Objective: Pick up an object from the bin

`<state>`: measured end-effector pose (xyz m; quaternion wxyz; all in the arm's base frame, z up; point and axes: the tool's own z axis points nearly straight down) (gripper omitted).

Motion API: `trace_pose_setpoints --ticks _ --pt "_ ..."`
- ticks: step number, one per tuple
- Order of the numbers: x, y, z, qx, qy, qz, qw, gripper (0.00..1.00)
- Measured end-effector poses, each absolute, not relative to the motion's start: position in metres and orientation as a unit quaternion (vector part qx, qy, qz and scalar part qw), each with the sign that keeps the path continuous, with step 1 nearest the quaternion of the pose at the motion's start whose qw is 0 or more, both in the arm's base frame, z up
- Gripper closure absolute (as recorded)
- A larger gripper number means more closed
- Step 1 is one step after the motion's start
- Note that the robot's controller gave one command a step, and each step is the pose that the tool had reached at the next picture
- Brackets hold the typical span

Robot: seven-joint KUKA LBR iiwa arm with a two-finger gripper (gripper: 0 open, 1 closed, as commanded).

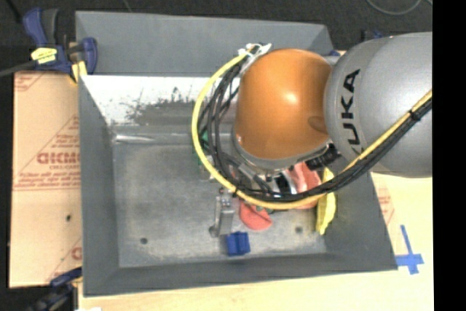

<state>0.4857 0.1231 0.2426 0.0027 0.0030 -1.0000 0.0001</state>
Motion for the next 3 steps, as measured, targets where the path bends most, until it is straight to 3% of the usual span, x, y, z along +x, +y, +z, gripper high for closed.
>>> trace_pose_setpoints --ticks 1,2,3 --pt "0.487 0.122 0.247 0.001 -1.000 -0.001 -0.001 0.00" --pt "0.501 0.083 0.180 -0.022 -1.000 -0.001 -0.003 0.00" --pt "0.511 0.017 0.112 0.057 -0.998 0.000 -0.003 0.00"
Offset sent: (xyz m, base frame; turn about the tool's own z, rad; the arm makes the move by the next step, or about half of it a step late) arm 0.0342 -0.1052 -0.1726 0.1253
